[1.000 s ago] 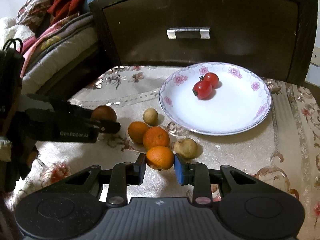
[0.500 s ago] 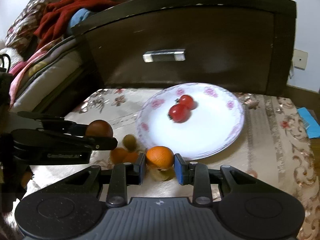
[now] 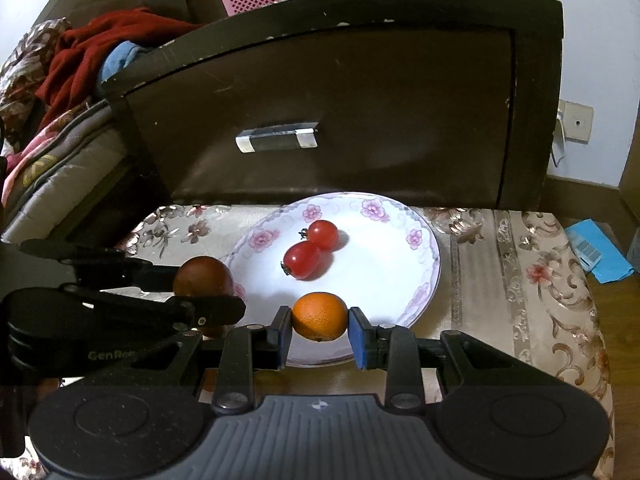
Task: Organize fruits
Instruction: 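Carry the dark tomato and orange onto the plate and release them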
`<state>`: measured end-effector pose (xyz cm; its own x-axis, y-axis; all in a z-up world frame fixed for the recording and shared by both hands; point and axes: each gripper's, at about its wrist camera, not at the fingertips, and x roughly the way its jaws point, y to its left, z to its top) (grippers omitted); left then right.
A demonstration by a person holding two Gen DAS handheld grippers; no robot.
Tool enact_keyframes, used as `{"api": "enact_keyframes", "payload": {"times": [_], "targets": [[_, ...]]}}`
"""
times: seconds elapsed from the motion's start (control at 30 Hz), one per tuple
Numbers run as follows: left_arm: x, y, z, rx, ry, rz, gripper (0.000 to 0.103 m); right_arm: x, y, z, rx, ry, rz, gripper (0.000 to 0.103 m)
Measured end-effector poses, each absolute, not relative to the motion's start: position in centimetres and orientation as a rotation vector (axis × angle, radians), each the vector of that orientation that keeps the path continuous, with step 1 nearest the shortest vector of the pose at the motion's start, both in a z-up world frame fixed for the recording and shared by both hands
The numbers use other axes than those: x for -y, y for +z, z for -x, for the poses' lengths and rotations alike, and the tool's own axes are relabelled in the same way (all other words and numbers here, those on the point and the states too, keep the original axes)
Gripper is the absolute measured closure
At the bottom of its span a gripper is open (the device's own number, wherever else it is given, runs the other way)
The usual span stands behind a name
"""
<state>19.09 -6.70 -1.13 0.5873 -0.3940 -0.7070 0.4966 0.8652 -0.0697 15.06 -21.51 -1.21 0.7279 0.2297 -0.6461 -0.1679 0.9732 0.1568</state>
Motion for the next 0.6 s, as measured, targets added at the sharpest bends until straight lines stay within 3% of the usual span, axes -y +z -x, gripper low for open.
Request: {"api": "enact_keyframes", "payload": {"times": [0.6], "targets": [[7.1,-2.0,-19.9,-0.796,-0.522,-0.117,0.056,22.2,-1.5,-15.8,-0.712,0.200,-0.105,0.074]]}}
